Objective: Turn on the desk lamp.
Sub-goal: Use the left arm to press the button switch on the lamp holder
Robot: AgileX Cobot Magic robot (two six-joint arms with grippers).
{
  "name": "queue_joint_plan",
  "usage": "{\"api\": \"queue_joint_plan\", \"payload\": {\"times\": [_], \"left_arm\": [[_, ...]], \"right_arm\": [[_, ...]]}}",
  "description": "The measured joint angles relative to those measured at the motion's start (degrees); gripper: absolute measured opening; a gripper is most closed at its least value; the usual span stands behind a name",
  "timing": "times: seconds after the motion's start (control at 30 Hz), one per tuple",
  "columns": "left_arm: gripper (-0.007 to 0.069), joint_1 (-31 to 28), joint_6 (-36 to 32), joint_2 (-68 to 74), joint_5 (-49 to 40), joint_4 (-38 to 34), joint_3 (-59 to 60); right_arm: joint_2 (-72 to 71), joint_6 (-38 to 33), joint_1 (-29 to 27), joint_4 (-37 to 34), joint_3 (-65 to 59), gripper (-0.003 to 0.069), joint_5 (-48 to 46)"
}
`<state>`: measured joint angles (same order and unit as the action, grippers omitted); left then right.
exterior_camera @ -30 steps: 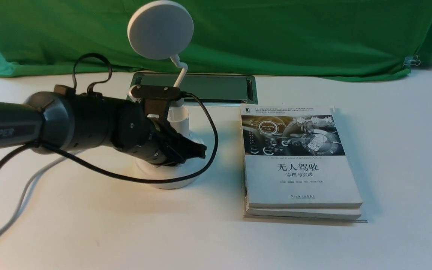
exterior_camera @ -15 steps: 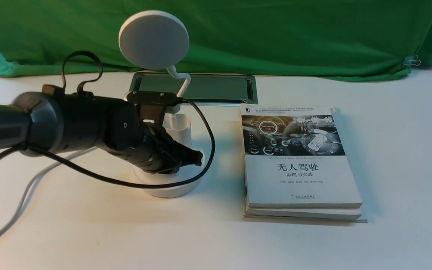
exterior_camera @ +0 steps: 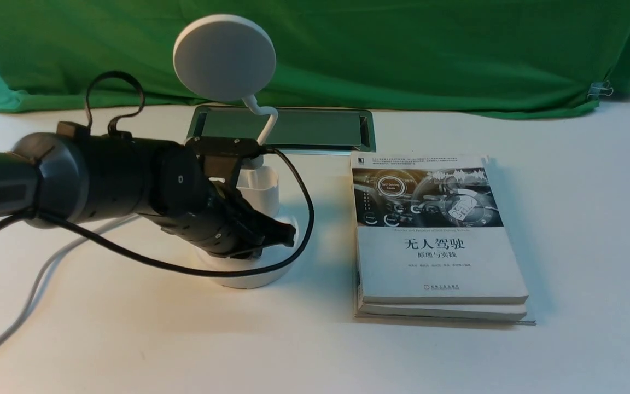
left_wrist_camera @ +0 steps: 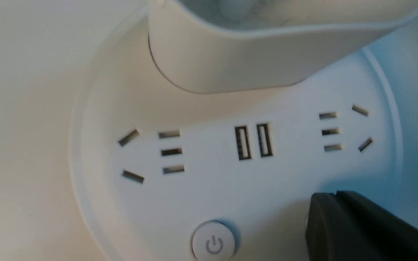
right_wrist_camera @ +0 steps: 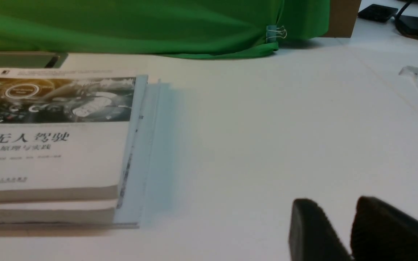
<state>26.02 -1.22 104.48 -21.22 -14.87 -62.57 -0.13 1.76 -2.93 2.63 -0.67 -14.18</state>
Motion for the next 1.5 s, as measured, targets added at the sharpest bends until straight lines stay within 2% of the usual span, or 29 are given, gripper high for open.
{"api": "queue_joint_plan", "payload": {"times": [0.63, 0.93, 1.07, 1.17, 1.5], "left_arm": [[0.0021, 0.00, 0.72, 4.82, 1.39, -0.62, -2.18], [0.0021, 0.00, 1.22, 5.68, 5.00, 0.03, -3.07], [0.0021, 0.00, 1.98, 2.93, 2.74, 1.01, -2.43], [0.0021, -0.06, 2.38, -1.08, -3.42, 1.66, -0.66], [0.0021, 0.00, 2.36, -12.79, -6.44, 0.94, 6.78]], "right_arm": [[0.00, 0.00, 0.00, 0.00, 0.00, 0.0241, 0.00], [0.00, 0.00, 0.00, 0.00, 0.00, 0.0241, 0.00], [0.00, 0.00, 0.00, 0.00, 0.00, 0.0241, 0.00], [0.00, 0.00, 0.00, 0.00, 0.00, 0.0241, 0.00], [0.00, 0.00, 0.00, 0.00, 0.00, 0.0241, 0.00]]}}
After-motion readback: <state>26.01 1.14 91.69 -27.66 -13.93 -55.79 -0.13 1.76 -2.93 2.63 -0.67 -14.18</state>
